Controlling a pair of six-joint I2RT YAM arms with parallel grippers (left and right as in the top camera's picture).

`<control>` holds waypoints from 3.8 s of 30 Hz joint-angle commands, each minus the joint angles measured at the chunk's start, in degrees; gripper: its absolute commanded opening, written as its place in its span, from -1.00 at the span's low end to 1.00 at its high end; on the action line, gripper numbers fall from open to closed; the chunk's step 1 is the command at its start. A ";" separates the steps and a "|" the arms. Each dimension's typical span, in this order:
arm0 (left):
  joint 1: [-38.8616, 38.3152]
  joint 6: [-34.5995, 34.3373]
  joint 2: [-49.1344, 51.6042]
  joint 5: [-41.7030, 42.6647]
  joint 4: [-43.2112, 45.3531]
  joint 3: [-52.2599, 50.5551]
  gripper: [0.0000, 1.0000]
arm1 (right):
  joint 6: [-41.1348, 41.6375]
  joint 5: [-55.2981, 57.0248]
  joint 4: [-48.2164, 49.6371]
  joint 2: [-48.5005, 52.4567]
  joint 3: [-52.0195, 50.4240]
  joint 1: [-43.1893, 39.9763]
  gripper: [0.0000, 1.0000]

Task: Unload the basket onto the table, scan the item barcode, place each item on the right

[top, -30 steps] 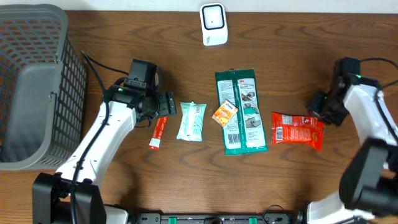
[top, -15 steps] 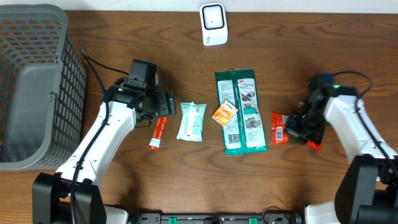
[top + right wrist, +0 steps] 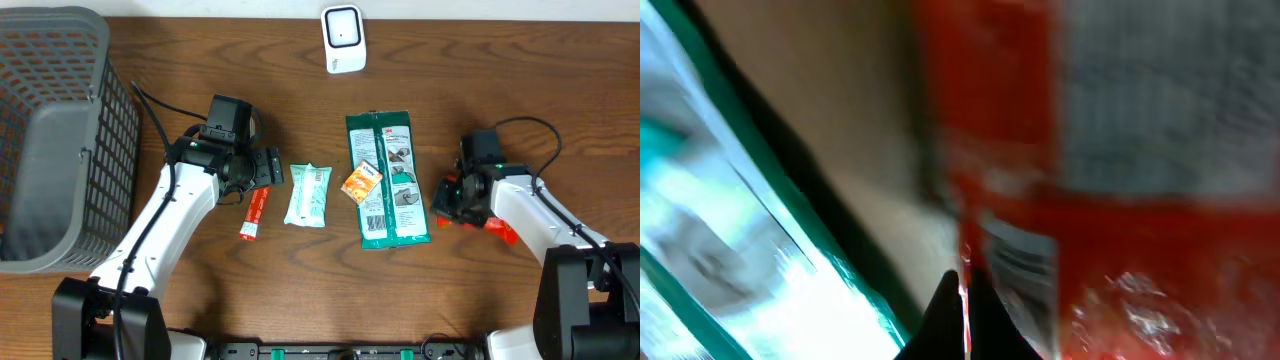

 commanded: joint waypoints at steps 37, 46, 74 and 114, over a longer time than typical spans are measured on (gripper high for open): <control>0.15 0.55 0.04 -0.37 0.02 0.61 0.72 | 5.42 17.79 -12.59 -4.42 0.22 -21.31 -0.98; 0.15 0.55 0.04 -0.37 0.02 0.61 0.71 | 5.46 4.02 -12.50 -4.42 0.11 -20.50 -0.98; 0.15 0.55 0.04 -0.37 0.02 0.61 0.71 | 13.57 1.07 -6.69 -4.44 -0.76 -4.09 -0.85; 0.15 0.55 0.04 -0.37 0.00 0.61 0.72 | -37.94 -14.10 -18.40 19.06 23.80 -17.55 0.13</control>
